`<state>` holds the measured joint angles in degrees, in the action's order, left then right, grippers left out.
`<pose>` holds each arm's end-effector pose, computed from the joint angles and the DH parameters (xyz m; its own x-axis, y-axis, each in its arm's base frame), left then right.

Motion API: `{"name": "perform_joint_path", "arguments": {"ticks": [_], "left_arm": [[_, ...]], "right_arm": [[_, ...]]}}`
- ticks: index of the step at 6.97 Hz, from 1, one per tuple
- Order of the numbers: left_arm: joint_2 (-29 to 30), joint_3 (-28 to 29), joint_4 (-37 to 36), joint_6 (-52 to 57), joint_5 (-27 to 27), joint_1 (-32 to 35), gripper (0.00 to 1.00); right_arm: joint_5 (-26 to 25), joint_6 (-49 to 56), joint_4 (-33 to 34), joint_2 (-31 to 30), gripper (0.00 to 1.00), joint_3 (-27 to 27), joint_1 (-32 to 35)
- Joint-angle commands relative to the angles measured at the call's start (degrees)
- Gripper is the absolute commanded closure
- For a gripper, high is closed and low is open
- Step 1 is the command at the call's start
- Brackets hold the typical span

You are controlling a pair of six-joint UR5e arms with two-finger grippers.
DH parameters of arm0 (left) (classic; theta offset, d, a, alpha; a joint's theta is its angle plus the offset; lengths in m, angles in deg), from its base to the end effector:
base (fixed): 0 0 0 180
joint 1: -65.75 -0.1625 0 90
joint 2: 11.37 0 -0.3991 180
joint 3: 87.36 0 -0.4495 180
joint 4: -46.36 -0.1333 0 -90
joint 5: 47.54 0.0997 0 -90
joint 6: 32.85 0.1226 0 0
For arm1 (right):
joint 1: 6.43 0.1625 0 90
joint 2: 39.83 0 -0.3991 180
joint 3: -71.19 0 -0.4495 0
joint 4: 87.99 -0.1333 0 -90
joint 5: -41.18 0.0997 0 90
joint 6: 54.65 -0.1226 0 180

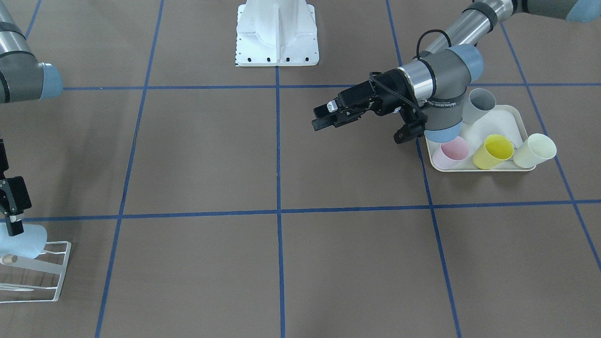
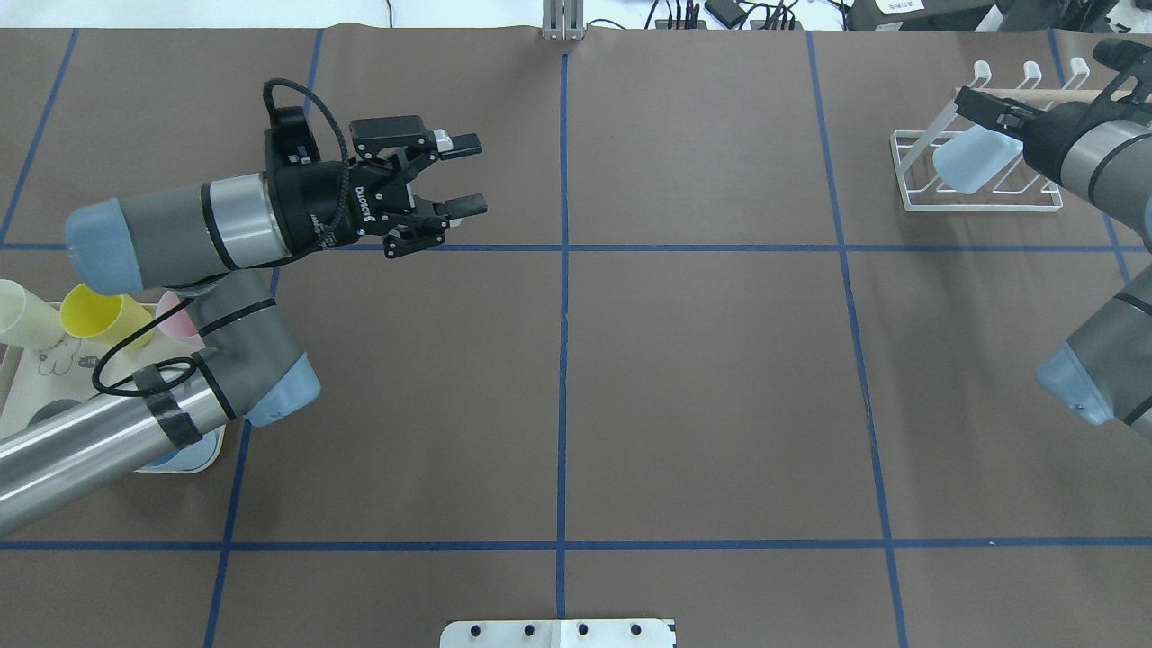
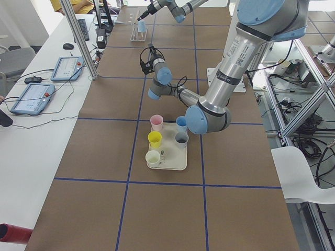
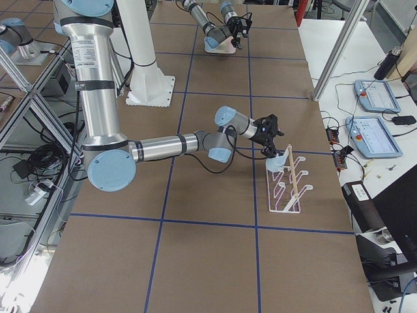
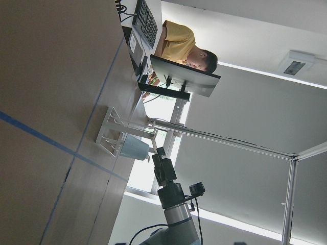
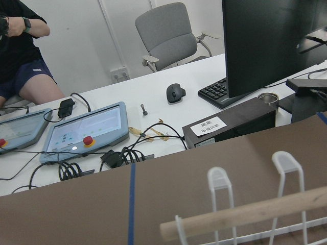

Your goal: Transfer IKEA cup to right arm and place on rack

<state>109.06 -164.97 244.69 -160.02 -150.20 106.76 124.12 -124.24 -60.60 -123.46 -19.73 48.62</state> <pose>0.4333 -0.5178 0.2162 -0.6629 -0.2047 -0.7201 0.1337 0.9141 -0.3829 -0.2443 -0.6085 0.4503 0.4912 0.0987 0.8654 -0.7557 0.5424 0.3671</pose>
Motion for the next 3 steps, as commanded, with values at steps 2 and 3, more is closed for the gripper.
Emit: {"name": "perform_joint_path", "arguments": {"ticks": [2, 3], "left_arm": [[-14.3, -2.55, -0.48, 25.48, -1.13, 6.6, 0.24], [-18.87, -2.54, -1.53, 33.41, -1.83, 12.28, 0.25]], "right_arm": [[6.52, -12.37, 0.82, -1.62, 0.0, -9.52, -2.74], [6.36, -15.19, 0.82, -3.37, 0.0, -12.33, -5.98]]}}
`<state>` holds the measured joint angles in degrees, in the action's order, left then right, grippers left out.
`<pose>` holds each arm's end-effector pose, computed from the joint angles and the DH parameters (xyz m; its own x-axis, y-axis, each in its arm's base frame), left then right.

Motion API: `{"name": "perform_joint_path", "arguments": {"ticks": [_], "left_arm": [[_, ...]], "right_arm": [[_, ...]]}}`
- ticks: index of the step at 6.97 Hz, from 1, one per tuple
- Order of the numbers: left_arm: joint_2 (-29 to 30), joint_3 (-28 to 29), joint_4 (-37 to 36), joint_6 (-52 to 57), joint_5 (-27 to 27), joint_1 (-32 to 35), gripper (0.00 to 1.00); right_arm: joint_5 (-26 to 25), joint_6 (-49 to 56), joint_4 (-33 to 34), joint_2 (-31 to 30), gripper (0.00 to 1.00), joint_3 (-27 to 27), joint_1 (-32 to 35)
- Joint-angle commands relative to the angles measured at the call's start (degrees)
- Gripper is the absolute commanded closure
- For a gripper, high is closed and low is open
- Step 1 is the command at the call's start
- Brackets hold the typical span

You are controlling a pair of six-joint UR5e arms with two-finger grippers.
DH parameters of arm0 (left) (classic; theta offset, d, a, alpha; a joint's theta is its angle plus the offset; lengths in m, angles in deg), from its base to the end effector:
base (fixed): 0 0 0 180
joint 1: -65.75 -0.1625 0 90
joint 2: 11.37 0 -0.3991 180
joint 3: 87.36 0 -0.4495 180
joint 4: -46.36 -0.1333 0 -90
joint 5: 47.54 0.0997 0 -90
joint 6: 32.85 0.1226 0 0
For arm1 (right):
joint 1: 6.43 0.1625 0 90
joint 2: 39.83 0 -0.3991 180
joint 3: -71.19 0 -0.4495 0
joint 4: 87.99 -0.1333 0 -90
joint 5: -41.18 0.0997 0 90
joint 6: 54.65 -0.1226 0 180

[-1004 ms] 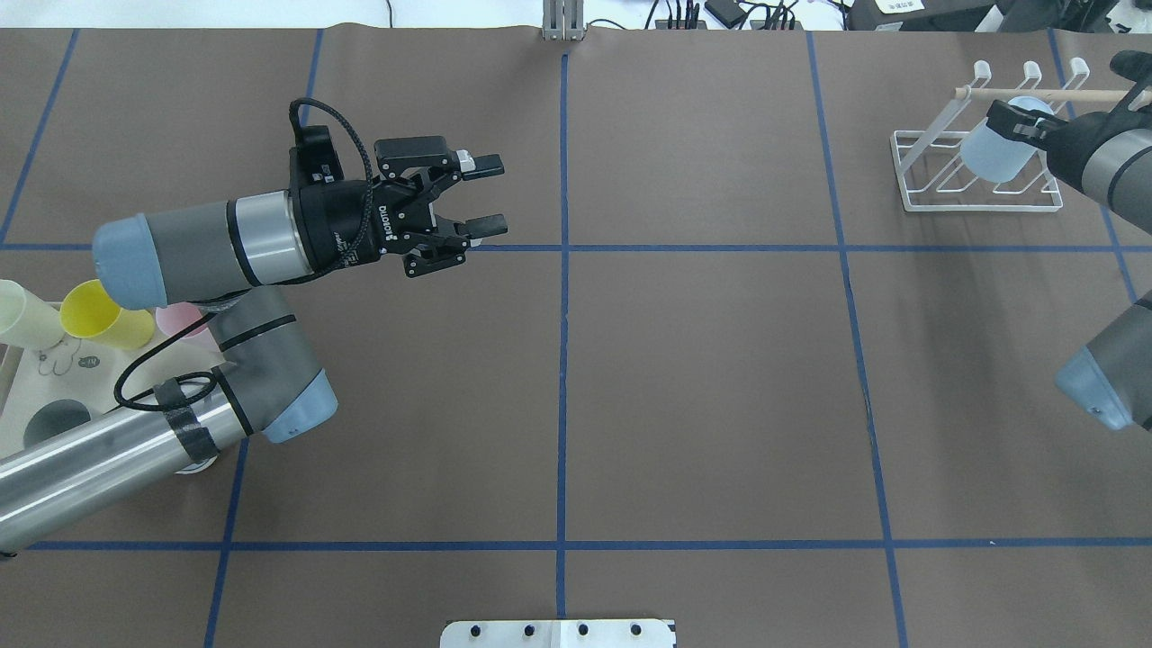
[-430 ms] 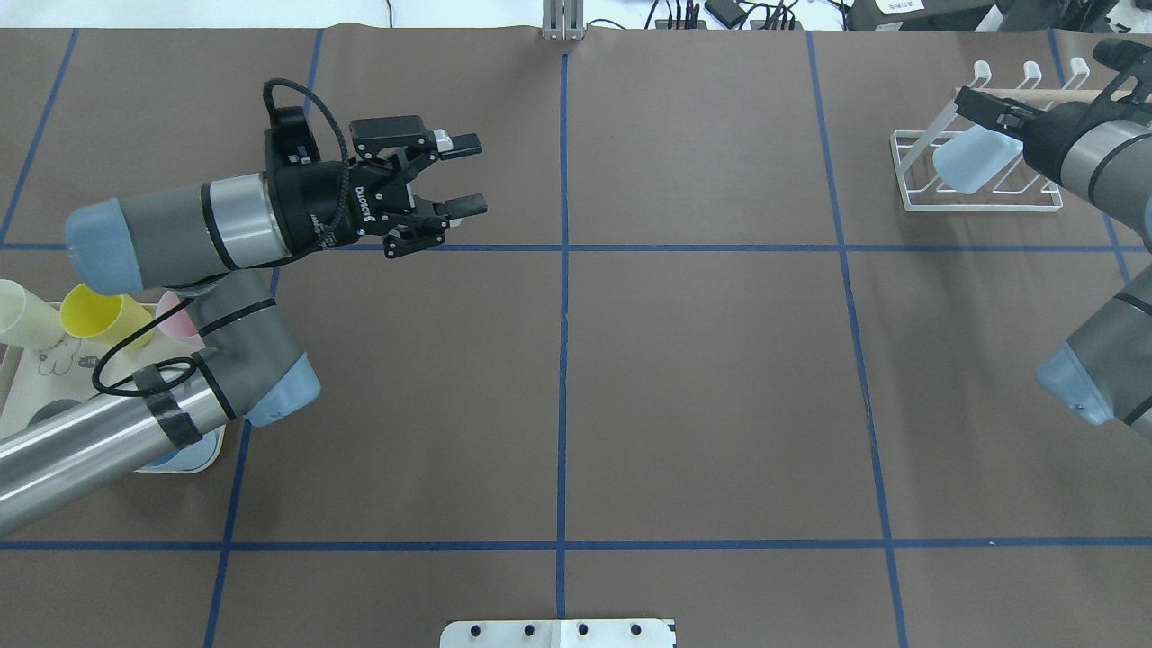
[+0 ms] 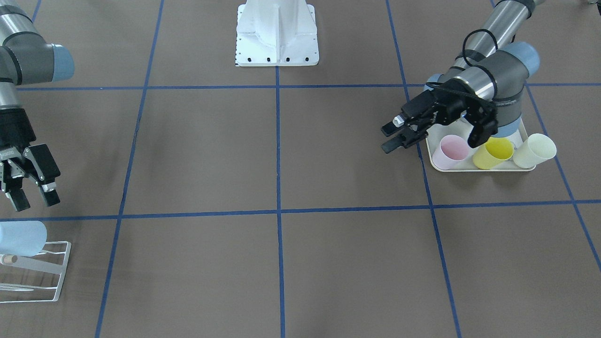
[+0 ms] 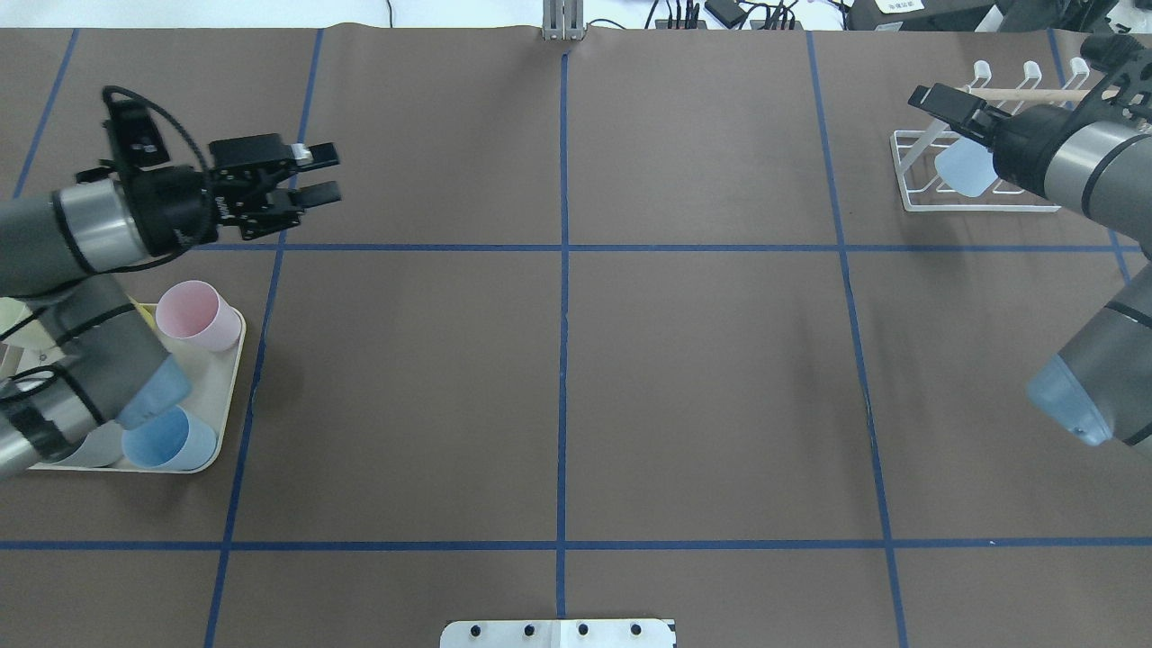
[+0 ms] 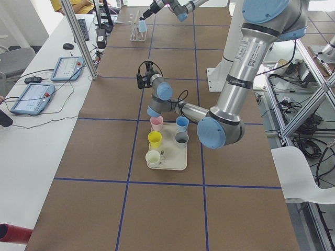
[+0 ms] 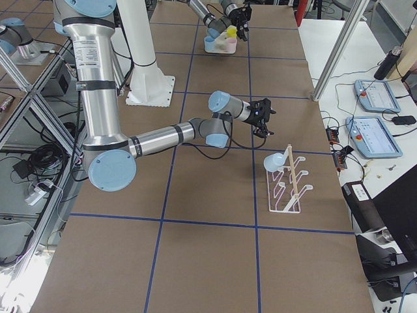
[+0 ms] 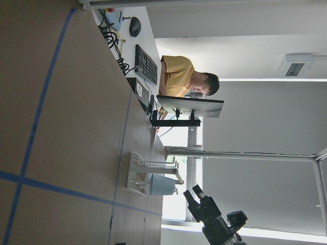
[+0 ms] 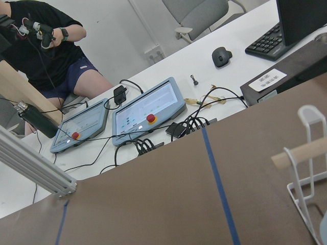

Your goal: Transfer IKEA cup to right arm and place on rack

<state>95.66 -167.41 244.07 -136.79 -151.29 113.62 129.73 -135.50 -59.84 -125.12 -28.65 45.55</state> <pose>0.3449 -0.5366 0.3483 -0.4117 0.1063 -0.9051 0.4909 0.8626 -0.1220 -0.2685 -0.5649 0.3792 0.2706 0.0881 0.9586 -0.7694 0.6182 0.1604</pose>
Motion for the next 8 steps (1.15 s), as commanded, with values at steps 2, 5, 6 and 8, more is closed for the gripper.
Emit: {"name": "perform_joint_path", "arguments": {"ticks": [2, 5, 6, 8], "left_arm": [[-8.93, 1.38, -12.89, 33.93, -6.35, 19.2, 0.26], [-16.23, 2.35, -37.21, 72.13, -6.91, 27.18, 0.26], [-15.98, 1.14, -49.32, 73.35, -8.56, 27.28, 0.27], [-15.89, -7.45, -72.03, 74.75, -18.47, 27.19, 0.3]], "right_arm": [[-0.05, -6.16, 0.06, -2.43, 0.0, -4.58, -6.18], [-2.51, -6.16, -0.02, -1.64, 0.0, -3.61, -10.48], [-3.73, -6.16, -0.11, -1.55, 0.0, -3.61, -11.45], [-5.05, -5.81, -0.9, -1.64, 0.0, -3.96, -12.34]]}}
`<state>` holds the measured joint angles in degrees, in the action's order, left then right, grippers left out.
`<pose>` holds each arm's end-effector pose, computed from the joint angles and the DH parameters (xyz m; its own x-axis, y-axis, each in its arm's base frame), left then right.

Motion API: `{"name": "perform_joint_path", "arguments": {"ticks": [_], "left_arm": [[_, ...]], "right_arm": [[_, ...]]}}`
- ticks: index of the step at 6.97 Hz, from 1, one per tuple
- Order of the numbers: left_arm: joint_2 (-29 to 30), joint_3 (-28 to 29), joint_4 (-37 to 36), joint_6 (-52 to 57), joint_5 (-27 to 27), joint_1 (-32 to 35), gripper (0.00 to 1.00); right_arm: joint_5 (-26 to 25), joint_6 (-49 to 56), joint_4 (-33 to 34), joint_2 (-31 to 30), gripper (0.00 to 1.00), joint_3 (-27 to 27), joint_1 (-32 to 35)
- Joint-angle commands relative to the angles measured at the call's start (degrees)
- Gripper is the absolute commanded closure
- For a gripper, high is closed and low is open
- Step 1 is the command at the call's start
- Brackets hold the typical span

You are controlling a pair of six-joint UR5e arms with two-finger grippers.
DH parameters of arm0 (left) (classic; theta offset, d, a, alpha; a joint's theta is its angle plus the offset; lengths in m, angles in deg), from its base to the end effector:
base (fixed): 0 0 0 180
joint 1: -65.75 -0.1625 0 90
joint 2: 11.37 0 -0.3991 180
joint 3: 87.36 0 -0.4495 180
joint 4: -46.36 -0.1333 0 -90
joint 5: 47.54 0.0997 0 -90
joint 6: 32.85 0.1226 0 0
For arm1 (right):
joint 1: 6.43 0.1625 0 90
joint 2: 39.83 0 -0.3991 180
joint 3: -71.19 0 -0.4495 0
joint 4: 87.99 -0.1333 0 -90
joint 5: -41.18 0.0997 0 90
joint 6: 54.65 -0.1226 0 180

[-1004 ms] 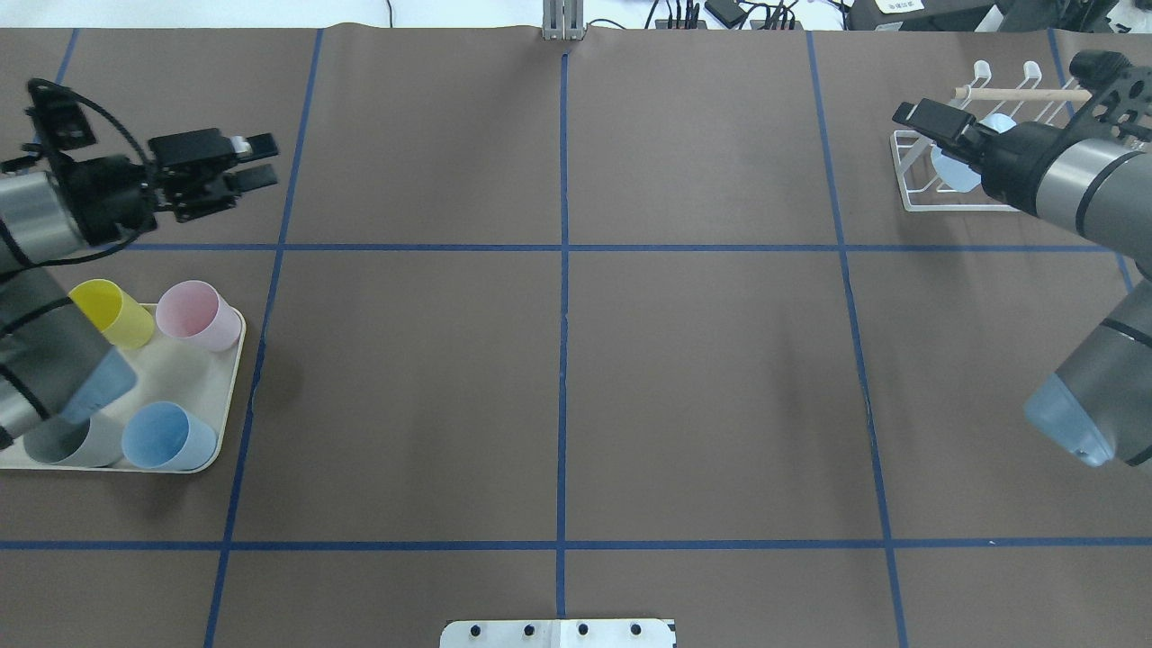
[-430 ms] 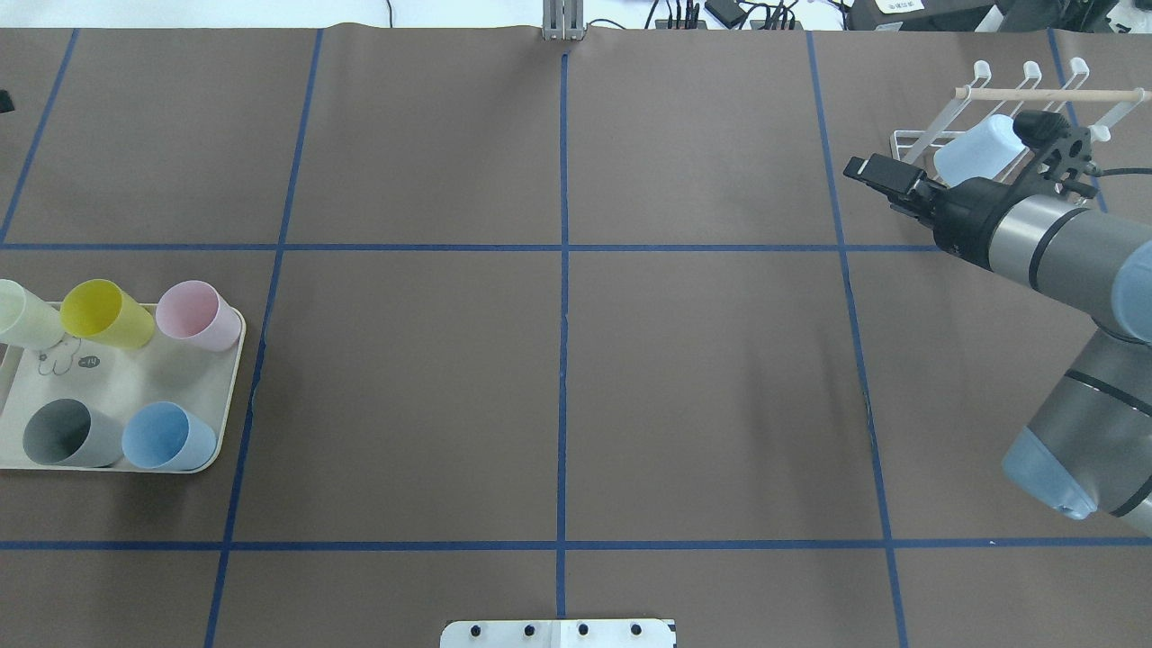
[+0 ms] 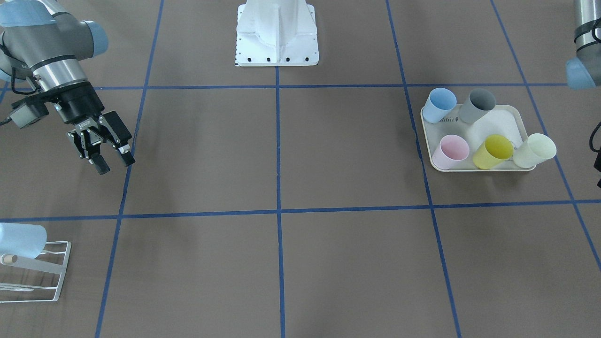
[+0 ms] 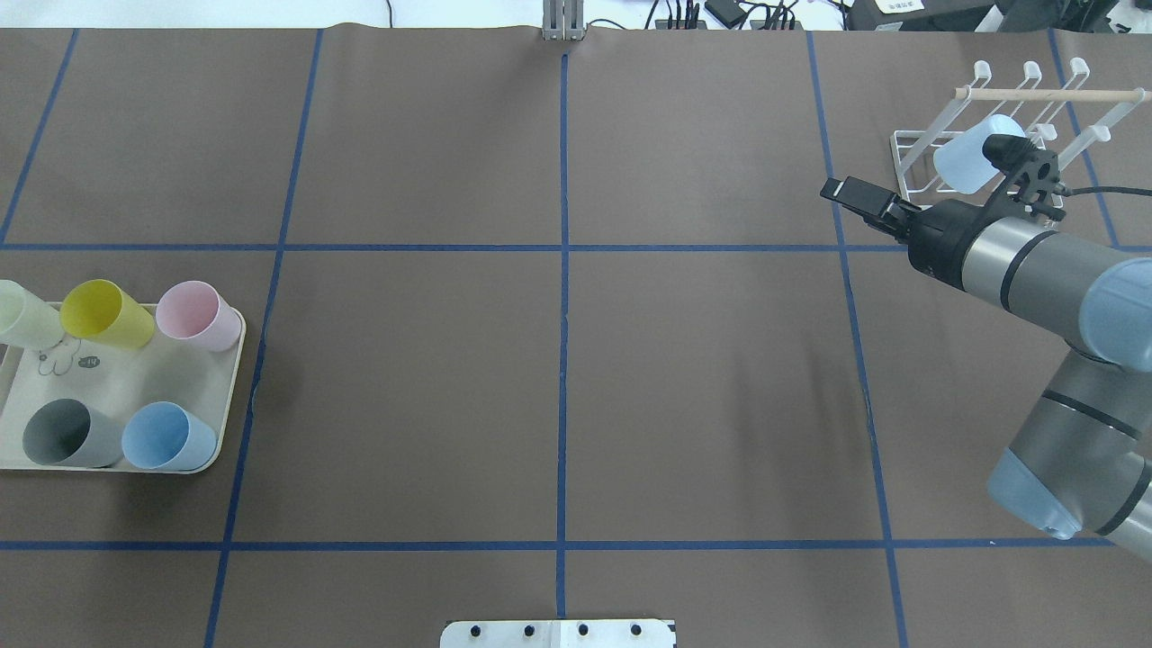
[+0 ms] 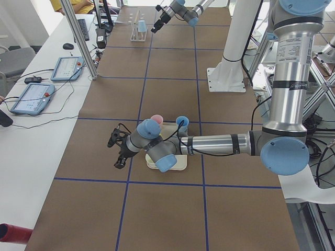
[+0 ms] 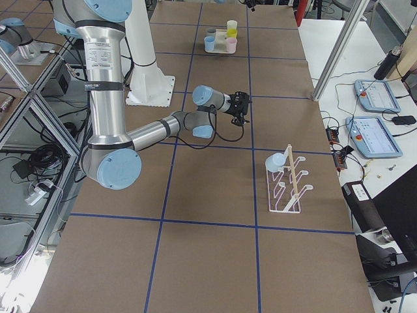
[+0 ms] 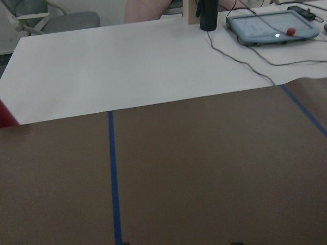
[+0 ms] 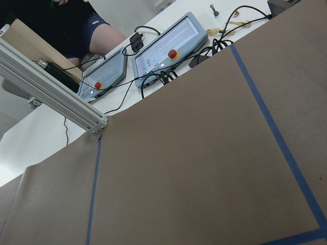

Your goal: Transfer IKEA cup to right arm and place on rack

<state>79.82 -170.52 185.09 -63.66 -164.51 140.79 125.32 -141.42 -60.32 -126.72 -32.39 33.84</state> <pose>0.0806 -0.6027 0.6175 0.7674 0.0932 -0.6343 0.2381 0.8772 0.4170 -0.3566 -0.4932 0.3573 0.1856 0.0838 0.9790 -0.7102 0.7001 0.0747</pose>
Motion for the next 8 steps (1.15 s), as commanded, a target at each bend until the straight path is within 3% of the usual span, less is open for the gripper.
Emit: {"name": "perform_joint_path", "arguments": {"ticks": [1, 3, 8], "left_arm": [[-0.31, -6.2, -18.1, 1.98, -8.16, 0.02, 0.3], [-4.08, -7.02, -19.56, 7.13, -10.21, -0.24, 0.29], [-4.89, -5.27, -18.94, 7.08, -12.14, -6.03, 0.27]], "right_arm": [[-0.73, 0.12, -0.42, -0.13, 0.0, -0.83, -0.71], [-1.96, 0.29, -0.42, -0.13, 0.0, -0.84, -1.85], [-7.14, 0.29, -0.42, -0.22, 0.0, -0.58, -5.89]]}}
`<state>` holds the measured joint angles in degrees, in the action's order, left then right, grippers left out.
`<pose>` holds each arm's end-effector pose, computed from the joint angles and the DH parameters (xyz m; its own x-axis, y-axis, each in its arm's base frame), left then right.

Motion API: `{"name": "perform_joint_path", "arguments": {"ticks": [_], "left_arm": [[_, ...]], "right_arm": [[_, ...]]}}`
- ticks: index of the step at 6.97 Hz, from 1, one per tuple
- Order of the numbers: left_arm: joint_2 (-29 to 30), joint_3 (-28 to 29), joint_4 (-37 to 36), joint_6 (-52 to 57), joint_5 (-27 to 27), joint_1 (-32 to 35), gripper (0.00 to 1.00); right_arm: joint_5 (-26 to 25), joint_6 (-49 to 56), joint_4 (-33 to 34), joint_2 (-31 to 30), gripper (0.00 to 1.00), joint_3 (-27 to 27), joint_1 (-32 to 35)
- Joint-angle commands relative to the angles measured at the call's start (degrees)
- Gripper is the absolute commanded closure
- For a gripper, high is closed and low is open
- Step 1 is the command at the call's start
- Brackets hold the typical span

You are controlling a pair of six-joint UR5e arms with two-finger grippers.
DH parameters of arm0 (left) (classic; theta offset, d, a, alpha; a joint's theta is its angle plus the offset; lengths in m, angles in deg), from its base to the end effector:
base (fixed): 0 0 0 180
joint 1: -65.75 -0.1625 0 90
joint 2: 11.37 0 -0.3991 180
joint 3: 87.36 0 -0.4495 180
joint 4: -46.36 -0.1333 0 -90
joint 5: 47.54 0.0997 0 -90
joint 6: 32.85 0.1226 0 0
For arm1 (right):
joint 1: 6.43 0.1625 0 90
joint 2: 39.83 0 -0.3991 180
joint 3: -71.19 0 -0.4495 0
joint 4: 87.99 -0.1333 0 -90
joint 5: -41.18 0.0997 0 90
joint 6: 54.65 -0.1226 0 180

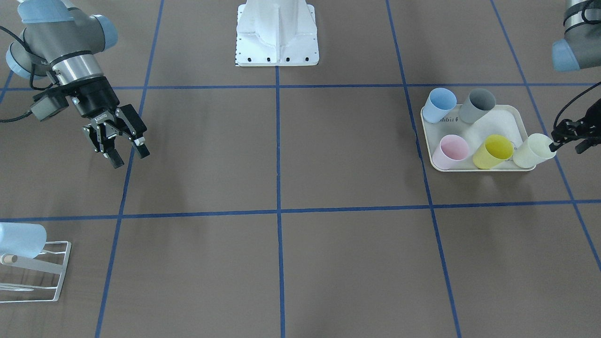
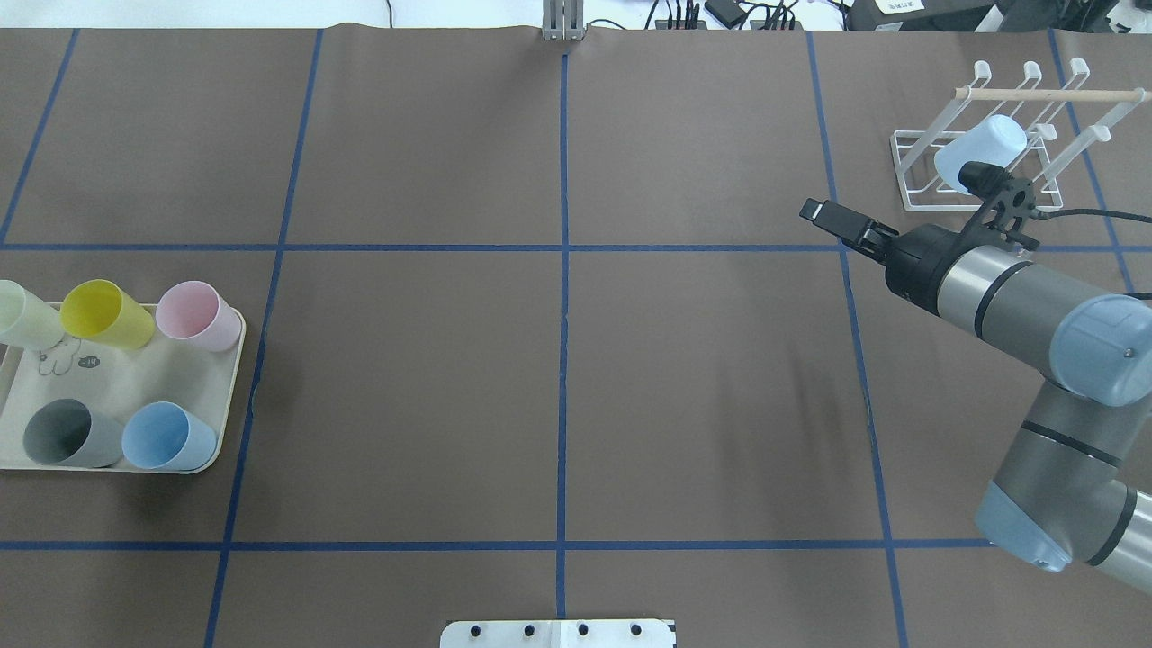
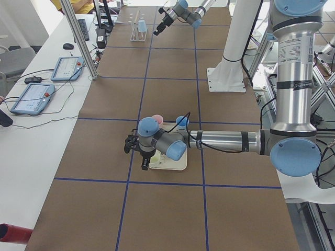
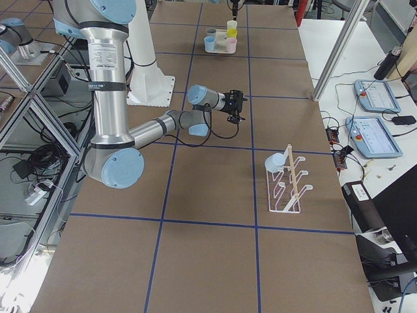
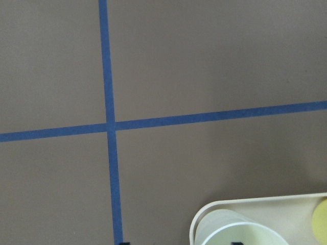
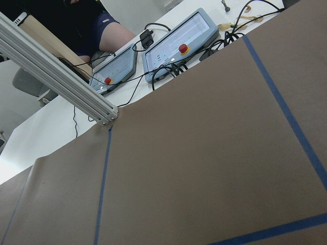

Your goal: Transfer IKEA cup to right arm and place on rack

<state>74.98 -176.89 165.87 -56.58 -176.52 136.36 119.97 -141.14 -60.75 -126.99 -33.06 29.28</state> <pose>0.1309 -0.5411 0.6364 0.7100 0.1262 -0.6928 -0.0155 0.9864 0.1638 -0.3836 -0.4693 0.3521 0.1874 0.0607 0.9804 -0.7178 0.6898 0.0945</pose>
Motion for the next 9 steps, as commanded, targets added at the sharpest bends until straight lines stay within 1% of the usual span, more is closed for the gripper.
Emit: {"name": "perform_joint_path", "arguments": {"ticks": [1, 2, 3, 5, 6, 7, 8, 9], "left_arm": [[-0.04, 1.29, 0.2, 0.18, -0.05, -3.61, 0.3], [-0.04, 2.86, 0.46, 0.44, -0.05, -4.07, 0.38], [0.05, 2.7, 0.46, 0.36, -0.14, -4.07, 0.99], [-0.04, 2.09, -0.41, 0.36, -0.14, -3.72, 1.0], [-1.08, -3.75, -2.94, 0.36, -0.23, -2.68, 1.0], [-1.18, -8.68, -10.88, 0.7, 0.56, 3.34, 1.0], [-0.31, -14.47, -18.1, 3.06, 0.65, 7.75, 1.0], [1.96, -19.83, -23.13, 3.08, 0.57, 10.4, 1.0]], "right_arm": [[-3.28, 0.01, 0.0, -0.03, 0.0, 0.09, -2.21], [-4.16, 0.01, 0.0, -0.03, 0.0, 0.01, -2.83], [-4.61, -0.17, 0.0, 0.14, 0.0, -0.25, -2.84], [-4.61, -0.43, 0.0, 0.14, 0.0, -0.17, -2.92], [-4.7, -0.52, 0.0, 0.23, 0.0, -0.17, -2.92], [-5.05, -0.61, 0.0, 0.32, 0.0, -0.43, -3.01], [-5.05, -1.13, -0.17, 0.41, 0.0, -0.26, -3.27], [-4.96, -4.62, -0.18, 0.93, 0.0, -0.26, -4.15]]}}
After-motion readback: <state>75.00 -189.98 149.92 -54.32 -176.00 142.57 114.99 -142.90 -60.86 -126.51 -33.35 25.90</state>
